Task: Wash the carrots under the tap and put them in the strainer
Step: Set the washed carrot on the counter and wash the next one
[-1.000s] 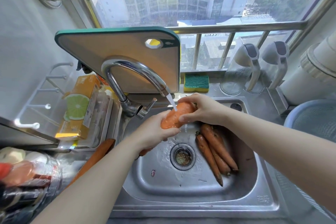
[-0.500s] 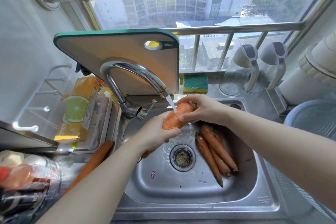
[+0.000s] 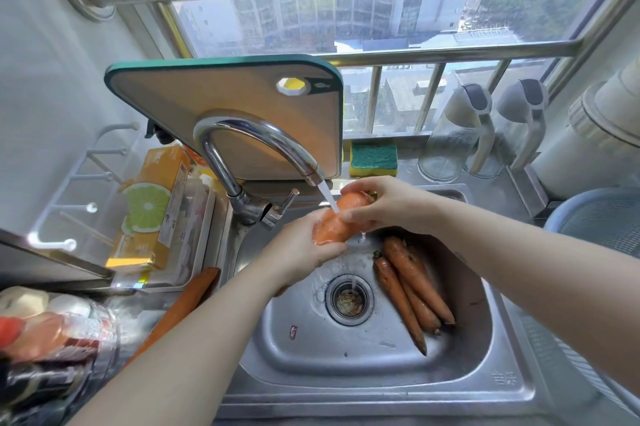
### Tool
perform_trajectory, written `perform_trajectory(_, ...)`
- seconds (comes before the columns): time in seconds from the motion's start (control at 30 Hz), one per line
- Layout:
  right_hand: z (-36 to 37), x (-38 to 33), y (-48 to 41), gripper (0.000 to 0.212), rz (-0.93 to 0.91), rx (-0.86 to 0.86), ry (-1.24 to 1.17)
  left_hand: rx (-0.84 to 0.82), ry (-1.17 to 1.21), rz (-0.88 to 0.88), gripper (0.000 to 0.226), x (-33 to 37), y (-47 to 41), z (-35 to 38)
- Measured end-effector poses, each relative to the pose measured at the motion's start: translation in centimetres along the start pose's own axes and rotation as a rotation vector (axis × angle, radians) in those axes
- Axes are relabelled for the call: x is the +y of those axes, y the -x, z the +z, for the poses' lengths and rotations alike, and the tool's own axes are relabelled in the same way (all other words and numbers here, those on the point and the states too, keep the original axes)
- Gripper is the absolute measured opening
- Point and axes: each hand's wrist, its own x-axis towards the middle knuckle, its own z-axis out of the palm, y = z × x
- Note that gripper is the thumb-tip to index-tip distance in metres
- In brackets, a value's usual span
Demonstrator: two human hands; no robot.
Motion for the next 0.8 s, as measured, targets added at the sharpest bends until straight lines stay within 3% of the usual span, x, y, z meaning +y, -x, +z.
perform_trajectory(0.07,0.0,-0.1,-0.1,0.052,0.015,-0.001,-0.064,0.01,0.005,-0.005,0.034,0.0,-0.1,0.0)
perform_trajectory(0.17,0.5,-0.4,-0.2,0.066,-0.057,0.112,0.201,0.01,0.033,-0.011,0.031,0.0,-0.3,0.1)
perform_trajectory(0.23,0.3,-0.6,0.0,0.069,-0.085,0.081,0.305,-0.011,0.041,-0.012,0.03,0.0,-0.4,-0.2)
perform_trajectory(0.37,-0.8,-0.5,0.5,0.065,-0.11,-0.043,0.196,-0.066,0.053,-0.001,0.032,0.4,-0.3,-0.9)
perform_trajectory(0.5,0.6,-0.2,0.7,0.079,-0.14,0.127,0.362,-0.127,0.093,-0.028,0.02,0.7,-0.4,-1.1)
perform_trajectory(0.67,-0.6,-0.1,1.0,0.07,-0.152,-0.002,0.354,-0.169,0.115,-0.065,0.029,0.5,-0.1,-1.2)
perform_trajectory(0.8,0.4,0.3,1.1,0.08,-0.163,0.123,0.367,-0.175,0.17,-0.07,0.022,0.9,-0.4,-1.3)
